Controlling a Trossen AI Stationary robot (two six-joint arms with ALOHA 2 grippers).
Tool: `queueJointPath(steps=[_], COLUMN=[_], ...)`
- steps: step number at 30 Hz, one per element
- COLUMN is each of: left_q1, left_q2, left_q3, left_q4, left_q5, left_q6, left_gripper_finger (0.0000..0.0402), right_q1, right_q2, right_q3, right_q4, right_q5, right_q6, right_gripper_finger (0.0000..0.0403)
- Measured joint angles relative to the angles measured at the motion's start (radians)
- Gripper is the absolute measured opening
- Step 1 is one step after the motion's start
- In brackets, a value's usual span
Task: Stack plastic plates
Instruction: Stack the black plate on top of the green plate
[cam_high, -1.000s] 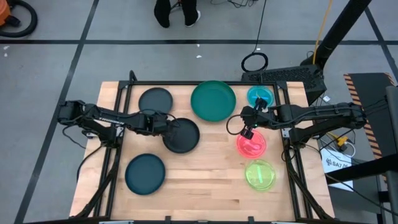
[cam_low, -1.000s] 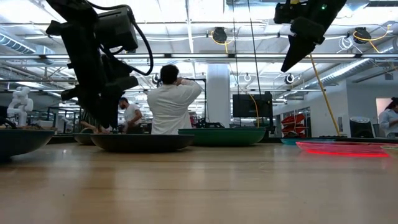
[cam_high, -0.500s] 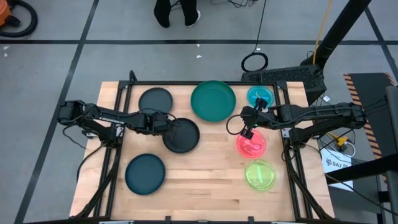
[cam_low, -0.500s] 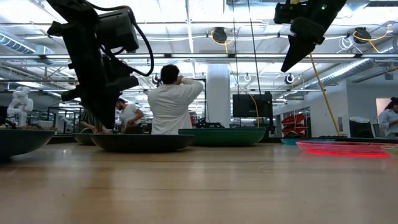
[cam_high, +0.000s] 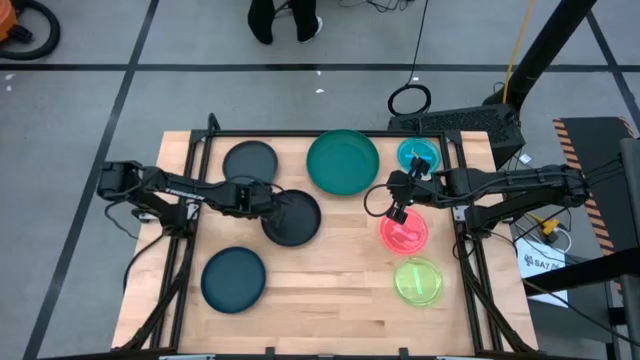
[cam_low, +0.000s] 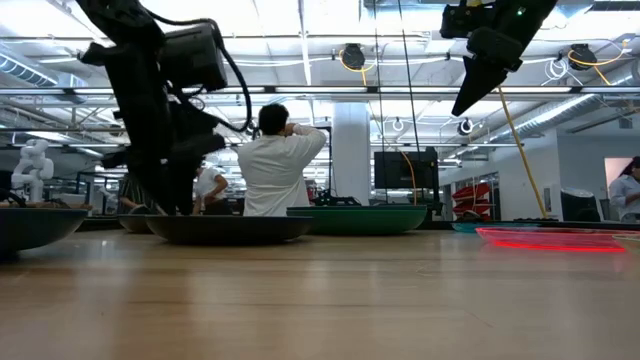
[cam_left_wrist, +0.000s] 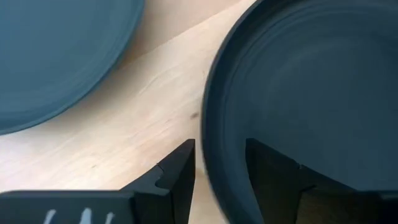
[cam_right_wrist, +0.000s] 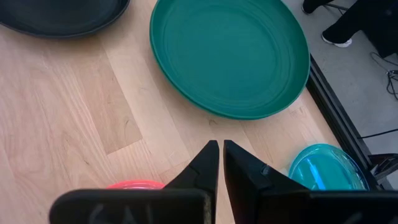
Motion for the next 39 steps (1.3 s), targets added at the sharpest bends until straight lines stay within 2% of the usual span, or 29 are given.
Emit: queueJointPath(steps=[8, 14, 26, 32, 39], left_q1=[0.001, 0.001, 0.001, -0.004, -0.007], left_q2=[0.086, 0.089, 0.086, 0.069, 0.011], left_q3=[0.0, 0.0, 0.002, 0.006, 0.051], left_q4=[0.041, 0.059, 0.068, 0.08, 0.05], left_q5=[-0.003, -0.003, -0.007, -0.006, 0.011], left_q6=[-0.004, 0.003, -0.005, 0.024, 0.088], left_gripper_finger=[0.0147, 0.0144, 0.0034, 0.0014, 0.0012], right_q1=[0.0, 0.0, 0.0, 0.0, 0.0], right_q2=[0.0, 0.0, 0.0, 0.0, 0.0], right_q3=[0.0, 0.0, 0.0, 0.0, 0.0], right_q4=[0.0, 0.0, 0.0, 0.0, -0.005], right_q5=[0.0, 0.0, 0.0, 0.0, 0.0], right_q6=[0.0, 0.0, -0.004, -0.004, -0.004], right_gripper_finger=[0.0018, 0.0018, 0.0018, 0.0018, 0.0018])
